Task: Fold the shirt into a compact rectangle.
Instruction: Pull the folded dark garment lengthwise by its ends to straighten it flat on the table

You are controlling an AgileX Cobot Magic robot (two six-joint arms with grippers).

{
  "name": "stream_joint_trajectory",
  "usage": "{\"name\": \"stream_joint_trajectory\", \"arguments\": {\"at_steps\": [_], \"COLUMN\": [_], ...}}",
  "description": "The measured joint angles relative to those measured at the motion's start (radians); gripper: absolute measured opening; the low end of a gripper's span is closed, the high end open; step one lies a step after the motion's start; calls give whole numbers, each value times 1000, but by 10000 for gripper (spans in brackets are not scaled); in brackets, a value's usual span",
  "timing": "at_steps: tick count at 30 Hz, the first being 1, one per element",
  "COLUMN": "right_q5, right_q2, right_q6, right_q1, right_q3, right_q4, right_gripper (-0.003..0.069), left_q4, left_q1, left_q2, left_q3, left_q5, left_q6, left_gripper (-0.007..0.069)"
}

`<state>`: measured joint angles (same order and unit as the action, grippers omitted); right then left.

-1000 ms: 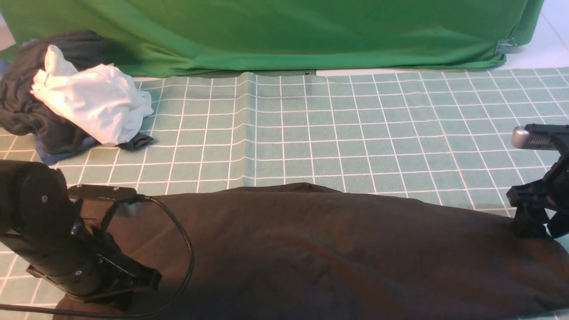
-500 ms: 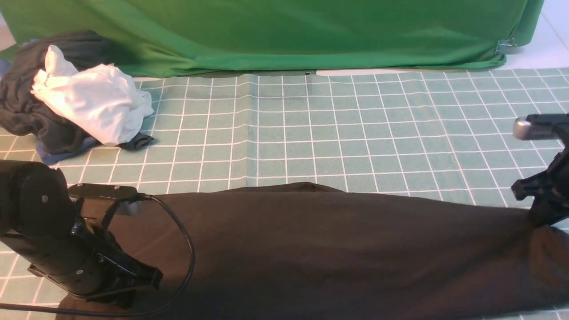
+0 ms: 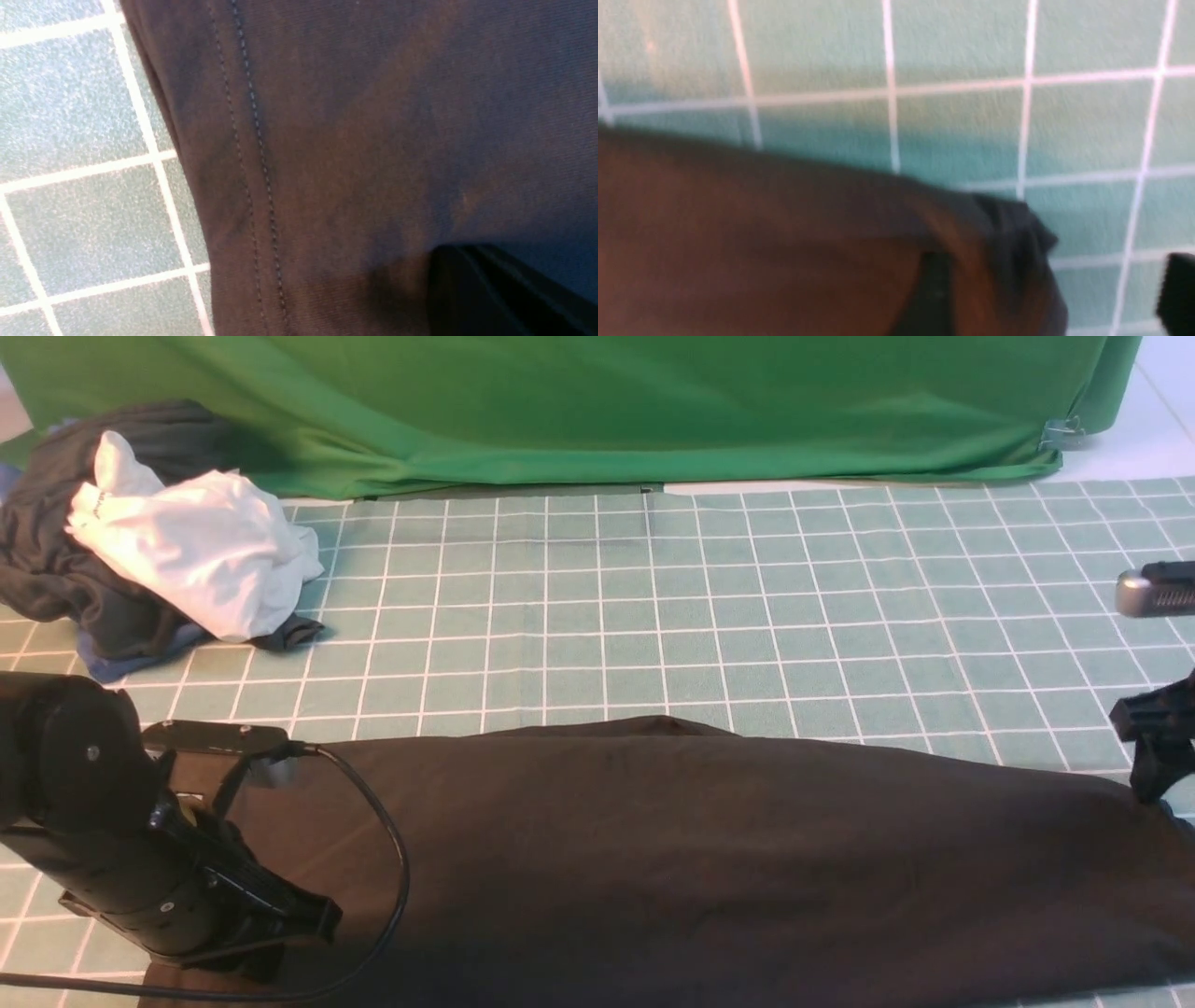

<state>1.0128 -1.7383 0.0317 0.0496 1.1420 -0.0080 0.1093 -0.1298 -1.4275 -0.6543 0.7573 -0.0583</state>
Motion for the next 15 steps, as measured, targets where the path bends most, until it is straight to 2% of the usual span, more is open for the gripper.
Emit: {"name": "stream_joint_trajectory", "arguments": {"at_steps": [1, 2, 4, 15], "right_q5": [4, 29, 35, -120], "right_q2": [1, 11, 16, -7], "right_q6": [0, -1, -1, -15], "right_q1": [0, 0, 0, 7], "right_q3": [1, 2, -15, -163], "right_q4": [0, 0, -1, -1], "right_gripper": [617, 659, 678, 658], "left_q4": [0, -1, -1, -1], "left_q1": [0, 0, 0, 0], "left_q2": [3, 6, 8, 11], "left_q3": [0, 0, 0, -3], "left_q5": [1, 1, 2, 18], "left_q6": [0, 0, 0, 0], "left_gripper": [6, 6, 6, 6]}}
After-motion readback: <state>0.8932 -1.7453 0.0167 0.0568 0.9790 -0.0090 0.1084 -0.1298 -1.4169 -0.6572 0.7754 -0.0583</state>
